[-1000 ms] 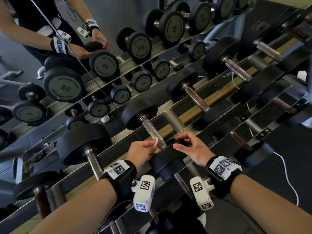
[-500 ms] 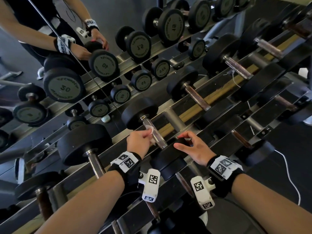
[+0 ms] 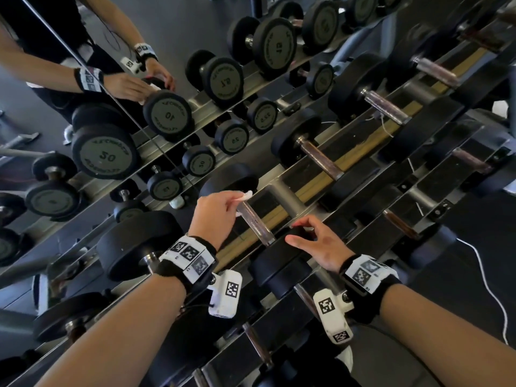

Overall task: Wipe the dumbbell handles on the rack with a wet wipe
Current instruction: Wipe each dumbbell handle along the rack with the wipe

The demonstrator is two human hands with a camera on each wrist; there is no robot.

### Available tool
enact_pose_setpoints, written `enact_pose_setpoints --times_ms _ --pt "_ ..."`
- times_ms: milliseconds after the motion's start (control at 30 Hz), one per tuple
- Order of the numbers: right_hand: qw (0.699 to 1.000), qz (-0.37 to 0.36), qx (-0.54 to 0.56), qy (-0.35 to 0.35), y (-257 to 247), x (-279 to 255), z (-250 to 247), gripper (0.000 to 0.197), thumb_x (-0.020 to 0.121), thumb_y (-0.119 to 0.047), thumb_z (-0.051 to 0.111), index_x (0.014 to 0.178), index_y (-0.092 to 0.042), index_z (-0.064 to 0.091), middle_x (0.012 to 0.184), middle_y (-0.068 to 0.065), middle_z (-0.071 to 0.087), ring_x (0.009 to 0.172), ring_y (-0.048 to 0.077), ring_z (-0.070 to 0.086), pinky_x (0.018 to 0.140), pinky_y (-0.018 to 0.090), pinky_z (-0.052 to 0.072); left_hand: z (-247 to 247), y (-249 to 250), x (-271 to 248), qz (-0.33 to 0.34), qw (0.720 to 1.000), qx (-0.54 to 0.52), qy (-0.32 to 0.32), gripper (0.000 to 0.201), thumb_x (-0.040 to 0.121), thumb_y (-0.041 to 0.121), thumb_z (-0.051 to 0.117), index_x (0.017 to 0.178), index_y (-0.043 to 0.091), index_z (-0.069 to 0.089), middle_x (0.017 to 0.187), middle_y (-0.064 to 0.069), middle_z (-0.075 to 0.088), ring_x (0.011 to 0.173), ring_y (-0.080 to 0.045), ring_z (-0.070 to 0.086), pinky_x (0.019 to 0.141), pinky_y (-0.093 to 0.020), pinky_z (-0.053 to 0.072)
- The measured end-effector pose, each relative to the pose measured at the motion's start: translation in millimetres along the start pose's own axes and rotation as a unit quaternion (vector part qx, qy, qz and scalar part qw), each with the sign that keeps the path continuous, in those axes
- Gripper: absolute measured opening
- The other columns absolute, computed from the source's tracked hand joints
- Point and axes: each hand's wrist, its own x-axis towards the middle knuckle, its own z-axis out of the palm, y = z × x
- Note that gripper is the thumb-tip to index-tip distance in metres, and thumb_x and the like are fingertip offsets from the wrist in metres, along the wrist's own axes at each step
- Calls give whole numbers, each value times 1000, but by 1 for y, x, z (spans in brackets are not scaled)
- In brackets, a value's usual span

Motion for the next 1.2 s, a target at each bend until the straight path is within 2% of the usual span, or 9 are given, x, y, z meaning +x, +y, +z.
enact_pose_setpoints --times_ms 167,367,467,600,733,833,933,1000,1200 --pt "1000 -6 -4 10 1 -2 2 38 78 -50 77 106 -33 59 105 -11 65 99 7 62 93 31 48 28 -6 9 30 996 55 -64 27 96 18 58 119 22 71 105 -4 71 98 -19 62 88 -20 42" --pt "1000 -7 -1 15 1 -1 3 37 77 -52 76 105 -35 59 106 -9 64 99 6 62 85 24 45 29 -13 19 117 969 104 -191 31 90 23 70 120 14 71 129 -2 65 130 -19 51 112 -40 33" --pt "1000 -7 0 14 1 -2 3 38 79 -51 75 107 -34 58 108 -11 63 104 6 60 90 27 45 27 -24 17 143 962 108 -207 35 95 20 64 130 20 65 142 2 56 137 -11 43 116 -35 27" --pt "1000 -10 4 18 -1 -4 4 37 81 -48 75 110 -32 57 108 -11 63 106 6 59 96 31 45 26 -34 14 125 975 6 -184 38 98 17 58 130 38 58 137 16 53 129 7 40 104 2 20" --pt "1000 -4 2 16 -3 -6 4 38 83 -46 74 114 -30 56 113 -8 62 112 11 57 102 37 44 24 -26 17 66 983 -13 -169 30 100 21 55 128 27 66 129 9 64 120 -3 57 106 -17 39" --pt "1000 -6 10 16 -5 -8 5 38 84 -44 73 114 -28 56 113 -6 63 111 12 58 105 43 45 25 -14 7 82 970 49 -222 29 102 29 52 125 36 67 98 9 72 73 6 60 71 -10 49" --pt "1000 -6 24 16 -6 -9 6 39 83 -45 74 113 -28 57 113 -3 65 109 15 61 104 47 46 30 -7 -2 134 946 74 -286 29 101 30 52 125 33 68 122 7 69 104 -3 62 88 -1 38" --pt "999 -7 28 15 -5 -8 6 39 82 -46 75 113 -28 57 113 -2 65 111 17 61 104 50 46 23 -5 5 127 945 76 -290 29 101 25 53 126 27 68 126 3 68 118 -11 60 105 -17 39" --pt "1000 -9 15 15 -3 -7 5 40 82 -49 74 113 -31 57 114 -6 63 113 14 58 106 48 44 -1 -11 30 114 958 112 -236 30 101 22 49 123 28 70 112 0 73 104 -17 66 97 -30 47"
